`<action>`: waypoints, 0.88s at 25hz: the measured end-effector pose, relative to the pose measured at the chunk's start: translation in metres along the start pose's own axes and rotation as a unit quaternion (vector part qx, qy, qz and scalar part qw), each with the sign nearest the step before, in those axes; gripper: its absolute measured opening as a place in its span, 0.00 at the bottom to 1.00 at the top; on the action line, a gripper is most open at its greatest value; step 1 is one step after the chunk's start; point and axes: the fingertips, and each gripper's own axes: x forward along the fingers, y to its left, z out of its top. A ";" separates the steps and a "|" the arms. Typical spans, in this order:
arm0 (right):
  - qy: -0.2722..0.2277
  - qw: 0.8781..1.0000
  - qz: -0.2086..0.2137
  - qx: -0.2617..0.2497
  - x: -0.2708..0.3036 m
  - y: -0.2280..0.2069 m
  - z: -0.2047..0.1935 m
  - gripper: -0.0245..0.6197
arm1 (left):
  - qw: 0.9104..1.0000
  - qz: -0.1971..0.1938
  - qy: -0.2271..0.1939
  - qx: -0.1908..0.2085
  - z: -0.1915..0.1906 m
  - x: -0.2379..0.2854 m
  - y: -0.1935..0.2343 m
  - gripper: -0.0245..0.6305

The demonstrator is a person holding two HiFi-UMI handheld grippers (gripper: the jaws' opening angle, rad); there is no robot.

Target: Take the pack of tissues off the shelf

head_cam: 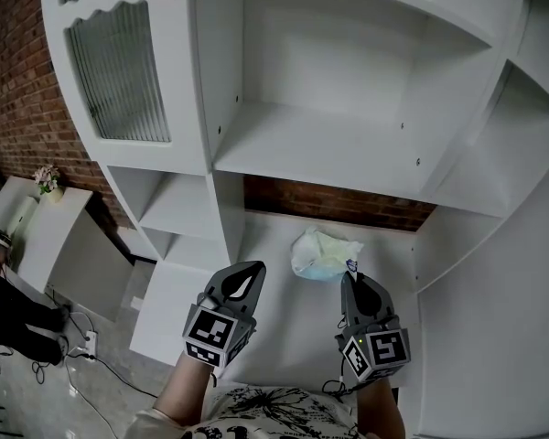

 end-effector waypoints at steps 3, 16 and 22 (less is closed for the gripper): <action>0.000 1.000 0.002 0.000 0.002 0.002 -0.001 0.05 | 1.000 0.001 -0.002 0.003 0.002 0.000 0.001 0.06; 0.008 1.000 -0.004 -0.004 0.005 0.001 -0.007 0.05 | 1.000 -0.001 0.007 0.002 -0.001 0.002 0.001 0.06; 0.009 1.000 -0.002 -0.007 0.006 0.002 -0.007 0.05 | 1.000 0.002 -0.003 0.008 0.002 0.003 0.002 0.06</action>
